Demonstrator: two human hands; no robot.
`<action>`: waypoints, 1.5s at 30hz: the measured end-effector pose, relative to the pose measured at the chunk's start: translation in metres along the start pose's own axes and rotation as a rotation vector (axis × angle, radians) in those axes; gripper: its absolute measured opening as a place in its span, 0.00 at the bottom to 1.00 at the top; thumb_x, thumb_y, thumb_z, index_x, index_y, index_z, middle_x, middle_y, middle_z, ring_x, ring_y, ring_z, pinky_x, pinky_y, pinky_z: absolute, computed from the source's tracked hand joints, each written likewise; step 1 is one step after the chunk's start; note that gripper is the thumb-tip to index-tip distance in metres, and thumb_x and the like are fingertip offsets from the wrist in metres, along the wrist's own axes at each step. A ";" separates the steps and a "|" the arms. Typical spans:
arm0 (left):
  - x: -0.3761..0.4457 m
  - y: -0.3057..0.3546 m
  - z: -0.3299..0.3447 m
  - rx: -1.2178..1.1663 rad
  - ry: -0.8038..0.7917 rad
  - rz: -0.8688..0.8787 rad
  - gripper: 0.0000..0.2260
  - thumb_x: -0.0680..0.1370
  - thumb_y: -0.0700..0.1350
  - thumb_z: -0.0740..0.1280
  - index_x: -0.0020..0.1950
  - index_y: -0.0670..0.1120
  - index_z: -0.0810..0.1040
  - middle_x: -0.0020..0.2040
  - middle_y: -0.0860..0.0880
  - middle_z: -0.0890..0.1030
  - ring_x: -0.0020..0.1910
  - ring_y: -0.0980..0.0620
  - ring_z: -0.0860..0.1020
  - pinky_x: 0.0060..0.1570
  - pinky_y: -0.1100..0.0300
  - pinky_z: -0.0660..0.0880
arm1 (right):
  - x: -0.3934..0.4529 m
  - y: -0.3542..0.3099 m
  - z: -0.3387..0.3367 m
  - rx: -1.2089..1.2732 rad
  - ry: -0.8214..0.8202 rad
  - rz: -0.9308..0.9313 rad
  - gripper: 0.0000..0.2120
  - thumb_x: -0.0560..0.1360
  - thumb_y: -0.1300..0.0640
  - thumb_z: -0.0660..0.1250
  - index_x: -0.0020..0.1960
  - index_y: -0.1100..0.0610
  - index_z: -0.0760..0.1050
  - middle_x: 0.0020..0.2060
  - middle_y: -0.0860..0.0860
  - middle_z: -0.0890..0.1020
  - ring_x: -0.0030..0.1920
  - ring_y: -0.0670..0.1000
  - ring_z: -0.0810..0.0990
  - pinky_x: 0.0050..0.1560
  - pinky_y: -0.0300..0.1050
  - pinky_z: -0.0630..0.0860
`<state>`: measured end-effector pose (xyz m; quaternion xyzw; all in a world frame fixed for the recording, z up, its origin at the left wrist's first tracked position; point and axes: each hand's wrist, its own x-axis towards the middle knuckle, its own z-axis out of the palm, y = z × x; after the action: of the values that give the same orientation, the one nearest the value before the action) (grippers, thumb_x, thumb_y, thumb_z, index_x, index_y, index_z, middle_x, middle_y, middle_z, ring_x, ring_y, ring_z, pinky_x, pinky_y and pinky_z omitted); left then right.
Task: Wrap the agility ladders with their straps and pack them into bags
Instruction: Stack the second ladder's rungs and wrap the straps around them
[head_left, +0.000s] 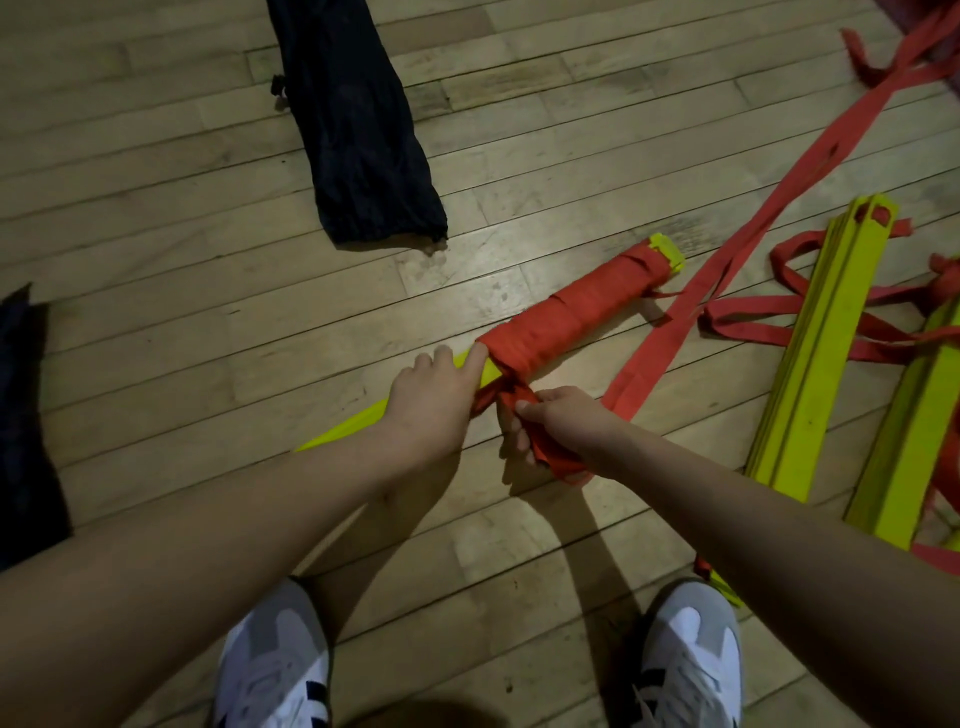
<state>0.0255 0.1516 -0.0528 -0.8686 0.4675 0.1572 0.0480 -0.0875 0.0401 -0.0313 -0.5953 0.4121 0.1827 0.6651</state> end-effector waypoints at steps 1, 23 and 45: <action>0.005 -0.002 -0.003 -0.023 0.001 -0.035 0.26 0.78 0.44 0.64 0.71 0.46 0.56 0.58 0.41 0.71 0.57 0.40 0.73 0.43 0.51 0.69 | 0.001 -0.002 -0.001 0.004 0.027 -0.005 0.15 0.82 0.62 0.55 0.39 0.61 0.72 0.28 0.56 0.76 0.25 0.50 0.74 0.25 0.36 0.71; 0.018 -0.008 0.011 0.299 0.193 0.085 0.30 0.78 0.60 0.60 0.72 0.42 0.61 0.68 0.40 0.66 0.62 0.41 0.70 0.57 0.46 0.69 | 0.010 -0.013 -0.006 0.100 -0.064 0.004 0.03 0.78 0.65 0.63 0.48 0.61 0.75 0.39 0.56 0.83 0.31 0.48 0.80 0.27 0.37 0.74; 0.033 -0.017 -0.012 0.305 0.033 0.016 0.21 0.80 0.41 0.57 0.72 0.42 0.55 0.66 0.35 0.69 0.58 0.39 0.75 0.48 0.51 0.75 | -0.003 -0.016 -0.010 0.180 -0.232 0.105 0.02 0.79 0.65 0.62 0.50 0.61 0.73 0.37 0.56 0.82 0.36 0.50 0.81 0.40 0.44 0.81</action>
<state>0.0594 0.1321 -0.0530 -0.8501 0.4934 0.0703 0.1703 -0.0813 0.0275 -0.0186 -0.4858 0.3777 0.2472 0.7485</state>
